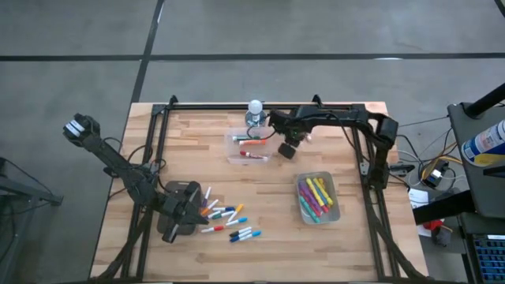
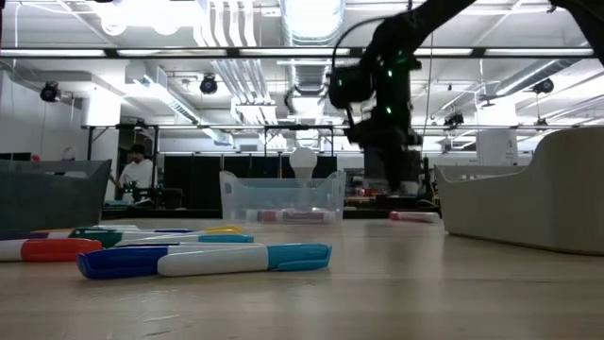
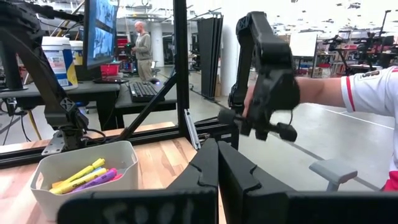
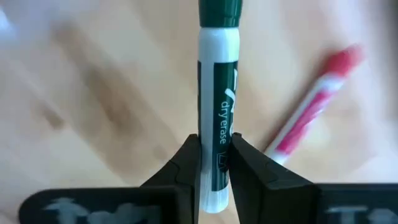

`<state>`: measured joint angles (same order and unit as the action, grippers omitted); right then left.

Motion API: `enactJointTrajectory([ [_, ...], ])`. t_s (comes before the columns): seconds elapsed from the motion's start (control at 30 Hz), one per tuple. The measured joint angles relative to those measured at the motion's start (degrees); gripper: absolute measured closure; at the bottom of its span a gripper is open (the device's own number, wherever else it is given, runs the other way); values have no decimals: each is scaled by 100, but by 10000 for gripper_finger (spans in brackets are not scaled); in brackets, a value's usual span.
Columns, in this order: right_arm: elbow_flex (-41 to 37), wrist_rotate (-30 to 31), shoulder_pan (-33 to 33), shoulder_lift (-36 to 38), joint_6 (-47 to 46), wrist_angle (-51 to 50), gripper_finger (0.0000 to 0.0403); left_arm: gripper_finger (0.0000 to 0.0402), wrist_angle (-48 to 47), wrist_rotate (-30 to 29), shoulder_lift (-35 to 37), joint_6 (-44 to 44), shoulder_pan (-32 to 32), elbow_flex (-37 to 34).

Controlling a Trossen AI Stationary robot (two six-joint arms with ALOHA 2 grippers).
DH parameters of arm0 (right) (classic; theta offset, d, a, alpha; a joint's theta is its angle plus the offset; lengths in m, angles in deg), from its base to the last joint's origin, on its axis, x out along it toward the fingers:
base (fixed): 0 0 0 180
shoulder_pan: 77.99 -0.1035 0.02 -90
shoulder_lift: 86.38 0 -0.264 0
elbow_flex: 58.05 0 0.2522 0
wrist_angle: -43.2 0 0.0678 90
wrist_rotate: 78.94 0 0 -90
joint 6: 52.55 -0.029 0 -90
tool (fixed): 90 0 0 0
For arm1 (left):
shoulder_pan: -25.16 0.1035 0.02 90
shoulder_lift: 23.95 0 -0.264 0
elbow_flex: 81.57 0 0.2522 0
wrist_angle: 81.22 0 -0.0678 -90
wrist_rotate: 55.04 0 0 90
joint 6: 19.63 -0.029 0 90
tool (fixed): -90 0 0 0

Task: Pick & Place Markers
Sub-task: Put the green dry erase marker into the transparent bin, then put the pink dry erase marker into the transparent bin

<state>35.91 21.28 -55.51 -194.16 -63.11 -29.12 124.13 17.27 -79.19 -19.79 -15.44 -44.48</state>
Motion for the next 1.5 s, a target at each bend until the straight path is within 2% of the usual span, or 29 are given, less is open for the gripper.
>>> enactJointTrajectory([
  [0.13, 235, 802, -147, 279, -98, 412, 352, 401, -1, -2, 0, -2, 0, 0],
  [0.27, 379, 892, -427, 396, 228, 1356, 352, 401, -12, 0, 0, -7, 0, 0],
  [0.5, 431, -131, -865, 368, 631, 2697, 352, 401, -15, 0, -1, -9, 0, -2],
  [0.9, 458, -173, -946, -313, 723, 2716, 340, 401, -11, 0, -2, -7, 0, -4],
  [1.03, 541, -411, -946, -536, 767, 2708, 336, 401, -11, 0, -2, -6, 0, -7],
  [1.13, 578, -412, -946, -657, 733, 2696, 318, 401, -11, 0, -2, -5, 0, -9],
  [1.27, 590, -405, -946, -669, 755, 2628, 274, 401, -12, 0, -2, 9, 0, -9],
  [1.5, 826, -164, -946, -352, 801, 2018, 204, 401, -11, 0, -2, 2, 0, -9],
])
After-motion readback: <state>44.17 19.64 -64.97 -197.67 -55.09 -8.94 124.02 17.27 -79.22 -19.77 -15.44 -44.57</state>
